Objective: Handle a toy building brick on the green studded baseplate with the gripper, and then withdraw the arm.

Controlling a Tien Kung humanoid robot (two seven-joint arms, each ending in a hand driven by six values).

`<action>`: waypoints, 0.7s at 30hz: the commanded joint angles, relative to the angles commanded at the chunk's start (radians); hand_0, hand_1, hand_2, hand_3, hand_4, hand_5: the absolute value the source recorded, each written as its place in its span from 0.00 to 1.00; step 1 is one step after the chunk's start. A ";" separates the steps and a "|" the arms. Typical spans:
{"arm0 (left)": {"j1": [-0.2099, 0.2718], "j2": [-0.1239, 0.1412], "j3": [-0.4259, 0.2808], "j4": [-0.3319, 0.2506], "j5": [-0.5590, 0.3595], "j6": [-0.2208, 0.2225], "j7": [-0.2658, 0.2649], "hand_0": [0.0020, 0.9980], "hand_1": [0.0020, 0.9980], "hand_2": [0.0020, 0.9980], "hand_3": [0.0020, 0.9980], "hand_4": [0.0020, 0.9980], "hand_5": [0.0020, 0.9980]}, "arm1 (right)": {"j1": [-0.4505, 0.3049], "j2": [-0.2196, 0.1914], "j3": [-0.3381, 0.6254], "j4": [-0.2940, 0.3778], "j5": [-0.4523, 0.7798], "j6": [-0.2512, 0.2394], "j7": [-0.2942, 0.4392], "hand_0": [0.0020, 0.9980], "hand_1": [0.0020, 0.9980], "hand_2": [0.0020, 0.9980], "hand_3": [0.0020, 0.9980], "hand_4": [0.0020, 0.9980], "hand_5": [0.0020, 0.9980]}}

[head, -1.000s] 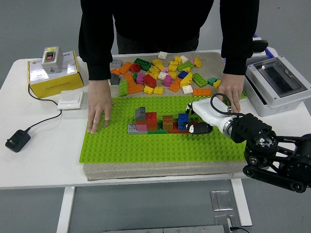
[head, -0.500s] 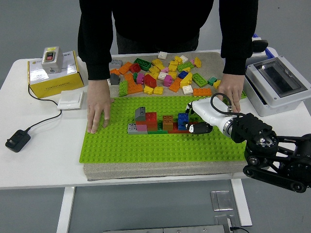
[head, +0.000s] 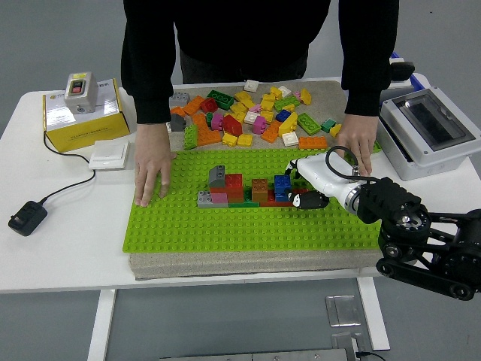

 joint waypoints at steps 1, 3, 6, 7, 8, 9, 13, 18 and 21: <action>0.000 0.000 0.000 0.000 0.000 0.000 0.000 0.67 0.64 0.58 0.65 0.08 0.69 | 0.000 0.000 0.000 0.000 0.000 0.000 0.000 0.02 0.14 0.66 0.74 0.59 0.50; 0.001 0.000 0.000 0.000 0.000 0.001 0.000 0.67 0.64 0.58 0.65 0.08 0.69 | -0.001 -0.001 0.000 0.001 -0.001 -0.001 0.000 0.02 0.14 0.66 0.74 0.59 0.50; 0.001 0.000 0.000 0.000 0.000 0.002 -0.001 0.67 0.64 0.58 0.65 0.08 0.69 | -0.002 -0.003 0.000 0.002 -0.001 -0.002 0.000 0.02 0.14 0.66 0.74 0.59 0.50; 0.001 0.001 0.000 0.000 0.000 0.002 -0.001 0.67 0.64 0.57 0.64 0.08 0.69 | -0.002 -0.004 0.000 0.002 -0.002 -0.002 0.001 0.02 0.14 0.66 0.74 0.59 0.50; 0.001 0.001 0.000 0.000 0.001 0.003 -0.002 0.67 0.64 0.57 0.64 0.08 0.69 | -0.002 -0.004 0.000 0.003 -0.002 -0.002 0.000 0.02 0.14 0.66 0.74 0.59 0.50; 0.000 0.001 0.000 0.000 0.001 0.004 -0.002 0.67 0.64 0.57 0.64 0.08 0.69 | -0.002 -0.004 0.000 0.003 -0.003 -0.003 0.000 0.02 0.14 0.66 0.74 0.59 0.50; 0.000 0.000 0.001 0.000 -0.001 0.005 -0.003 0.67 0.64 0.57 0.64 0.08 0.69 | -0.003 -0.007 0.000 0.005 -0.004 -0.003 0.001 0.02 0.14 0.66 0.74 0.59 0.50; -0.002 0.001 0.001 0.000 -0.002 0.007 -0.004 0.67 0.64 0.57 0.64 0.08 0.69 | -0.004 -0.009 0.002 0.007 -0.005 -0.007 0.002 0.02 0.14 0.66 0.74 0.59 0.50; -0.002 0.000 0.001 0.000 -0.002 0.007 -0.004 0.67 0.64 0.57 0.64 0.08 0.69 | -0.004 -0.010 0.003 0.009 -0.006 -0.009 0.002 0.02 0.14 0.66 0.74 0.59 0.50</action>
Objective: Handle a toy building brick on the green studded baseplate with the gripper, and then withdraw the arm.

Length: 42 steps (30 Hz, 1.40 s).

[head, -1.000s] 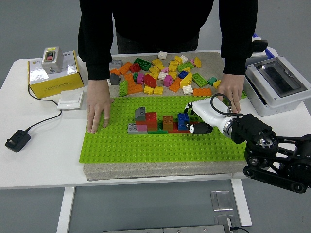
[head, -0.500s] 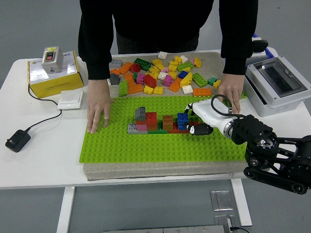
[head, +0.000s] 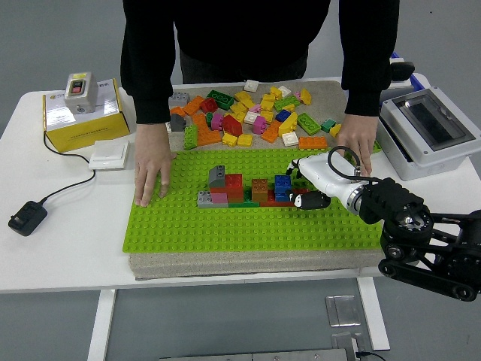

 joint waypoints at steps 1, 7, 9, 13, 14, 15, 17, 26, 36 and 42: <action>0.000 0.000 0.000 0.000 0.000 0.000 0.000 0.67 0.64 0.57 0.64 0.08 0.69 | 0.000 0.000 0.000 0.001 0.000 -0.001 0.000 0.02 0.14 0.66 0.74 0.59 0.50; -0.001 0.000 0.000 0.000 0.000 0.002 -0.001 0.67 0.64 0.57 0.64 0.08 0.69 | 0.000 -0.001 -0.001 0.008 -0.003 -0.004 0.001 0.02 0.14 0.66 0.74 0.59 0.50; -0.002 0.000 0.000 0.000 0.000 0.002 -0.001 0.67 0.64 0.57 0.64 0.08 0.69 | 0.000 -0.001 -0.003 0.009 -0.003 -0.005 0.002 0.02 0.14 0.66 0.74 0.59 0.50; -0.002 0.000 0.000 0.000 -0.001 0.002 -0.002 0.67 0.64 0.57 0.64 0.08 0.69 | 0.000 -0.001 -0.004 0.011 -0.002 -0.006 0.002 0.02 0.13 0.66 0.74 0.60 0.50; -0.002 0.000 0.000 0.000 0.000 0.002 -0.002 0.67 0.64 0.57 0.64 0.08 0.69 | 0.000 -0.001 -0.004 0.012 -0.002 -0.006 0.002 0.02 0.13 0.66 0.74 0.60 0.50; -0.002 0.000 -0.001 0.000 0.000 0.002 -0.001 0.67 0.64 0.57 0.64 0.08 0.69 | 0.000 -0.001 -0.004 0.013 -0.001 -0.006 0.002 0.02 0.13 0.66 0.74 0.60 0.50; -0.001 0.000 -0.001 0.000 0.000 0.002 0.000 0.67 0.64 0.57 0.64 0.08 0.69 | -0.001 -0.003 -0.005 0.017 -0.001 -0.006 0.002 0.02 0.13 0.66 0.74 0.60 0.50; -0.002 0.000 -0.003 0.000 0.002 0.002 0.000 0.67 0.64 0.57 0.64 0.08 0.69 | -0.002 -0.006 -0.005 0.024 -0.003 -0.007 0.002 0.02 0.13 0.66 0.74 0.60 0.50; -0.002 0.000 -0.005 0.000 0.005 0.003 0.000 0.67 0.64 0.57 0.64 0.08 0.68 | -0.004 -0.006 0.000 0.028 -0.008 -0.007 0.000 0.02 0.13 0.66 0.74 0.59 0.49; -0.001 -0.001 -0.006 0.000 0.007 0.002 0.000 0.67 0.64 0.57 0.64 0.08 0.68 | -0.006 -0.010 0.018 0.030 -0.013 -0.013 0.002 0.02 0.13 0.66 0.74 0.59 0.49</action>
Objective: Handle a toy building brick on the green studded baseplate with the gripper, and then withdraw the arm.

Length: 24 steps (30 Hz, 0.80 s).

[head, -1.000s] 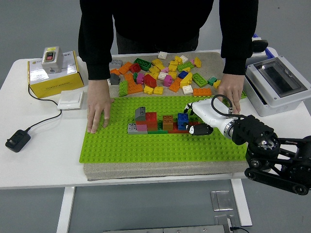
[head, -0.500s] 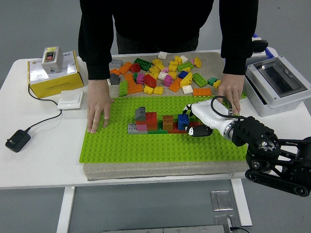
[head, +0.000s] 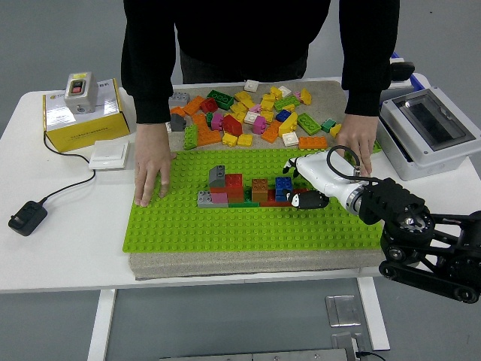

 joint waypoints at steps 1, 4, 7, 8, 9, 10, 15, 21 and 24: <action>0.000 0.000 0.000 0.000 0.000 0.000 0.000 0.67 0.64 0.57 0.64 0.08 0.68 | 0.000 -0.001 0.004 0.002 -0.001 -0.001 0.000 0.02 0.13 0.66 0.74 0.59 0.49; 0.001 0.000 -0.001 0.000 0.001 -0.001 0.001 0.67 0.64 0.57 0.64 0.08 0.68 | -0.002 -0.008 0.018 0.011 -0.007 -0.003 -0.002 0.02 0.13 0.66 0.74 0.59 0.48; 0.002 0.000 -0.001 0.000 0.000 0.000 0.000 0.67 0.64 0.57 0.64 0.08 0.68 | -0.005 -0.018 0.030 0.025 -0.008 -0.001 -0.002 0.02 0.13 0.66 0.74 0.59 0.48; 0.003 0.000 -0.001 0.000 0.000 0.000 0.000 0.67 0.64 0.57 0.64 0.08 0.68 | -0.006 -0.022 0.035 0.032 -0.009 0.001 -0.002 0.02 0.13 0.66 0.74 0.59 0.48; 0.003 0.000 -0.001 0.000 0.000 0.000 0.000 0.67 0.64 0.57 0.64 0.08 0.68 | -0.007 -0.025 0.038 0.037 -0.010 0.002 -0.002 0.02 0.13 0.66 0.74 0.59 0.48; 0.004 0.000 -0.001 0.000 -0.001 0.000 0.000 0.67 0.64 0.58 0.64 0.08 0.69 | -0.008 -0.029 0.041 0.042 -0.013 0.003 -0.002 0.02 0.14 0.70 0.75 0.59 0.48; 0.004 0.000 -0.003 0.000 -0.001 -0.001 0.000 0.67 0.64 0.58 0.64 0.08 0.69 | -0.012 -0.043 0.044 0.066 -0.028 0.008 -0.004 0.02 0.14 0.70 0.75 0.59 0.48; 0.006 0.000 -0.003 0.000 -0.002 0.000 0.001 0.67 0.64 0.58 0.64 0.08 0.69 | -0.011 -0.050 0.031 0.088 -0.040 0.015 -0.007 0.02 0.16 0.74 0.72 0.47 0.43; 0.008 0.000 -0.006 0.000 0.000 -0.001 0.002 0.67 0.64 0.58 0.64 0.08 0.69 | -0.009 -0.046 0.024 0.092 -0.037 0.019 -0.005 0.02 0.17 0.73 0.69 0.00 0.39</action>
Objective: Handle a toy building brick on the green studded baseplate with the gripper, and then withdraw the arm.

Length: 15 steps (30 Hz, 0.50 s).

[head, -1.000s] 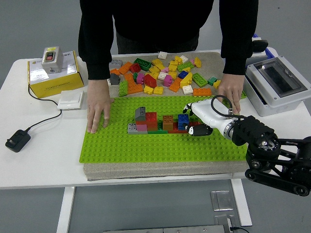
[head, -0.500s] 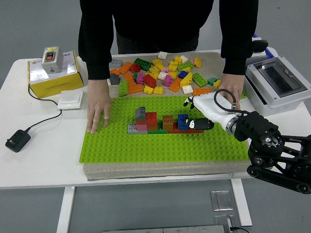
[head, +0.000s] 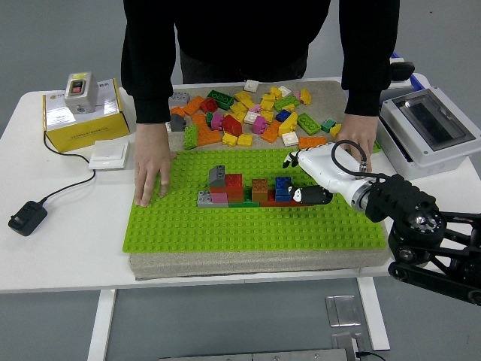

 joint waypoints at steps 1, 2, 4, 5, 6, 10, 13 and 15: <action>0.000 0.000 0.000 0.000 0.001 0.000 0.000 0.67 0.64 0.58 0.64 0.08 0.69 | 0.000 0.001 -0.001 0.001 0.001 0.001 0.000 0.02 0.17 0.73 0.69 0.00 0.39; 0.001 0.001 -0.001 0.000 0.001 0.000 0.000 0.67 0.64 0.58 0.64 0.08 0.69 | 0.001 0.002 -0.002 0.001 0.002 0.002 0.001 0.02 0.17 0.73 0.69 0.00 0.39; 0.001 0.001 -0.001 0.000 0.002 -0.001 0.000 0.67 0.64 0.58 0.64 0.08 0.69 | 0.002 0.003 -0.002 0.002 0.003 0.004 0.001 0.02 0.17 0.74 0.67 0.00 0.39; 0.001 0.002 -0.002 0.000 0.003 -0.001 0.001 0.67 0.64 0.58 0.64 0.08 0.69 | 0.002 0.003 -0.001 0.003 0.004 0.004 0.001 0.02 0.17 0.74 0.67 0.00 0.39; 0.000 0.002 -0.002 0.000 0.004 -0.001 0.001 0.67 0.64 0.58 0.64 0.08 0.69 | 0.003 0.003 0.000 0.004 0.004 0.005 0.002 0.02 0.17 0.74 0.67 0.00 0.39; -0.002 0.003 -0.002 0.000 0.005 -0.001 0.000 0.67 0.64 0.58 0.64 0.08 0.69 | 0.003 0.004 0.000 0.005 0.007 0.004 0.003 0.02 0.17 0.74 0.67 0.00 0.38; -0.004 0.004 -0.002 0.000 0.006 -0.002 -0.001 0.67 0.64 0.58 0.64 0.08 0.69 | 0.002 0.004 -0.003 0.004 0.010 0.003 0.005 0.02 0.17 0.74 0.67 0.00 0.38; -0.005 0.004 -0.003 0.000 0.006 -0.002 -0.001 0.67 0.64 0.58 0.64 0.08 0.69 | 0.001 0.004 -0.003 0.003 0.011 0.002 0.007 0.02 0.17 0.74 0.67 0.00 0.38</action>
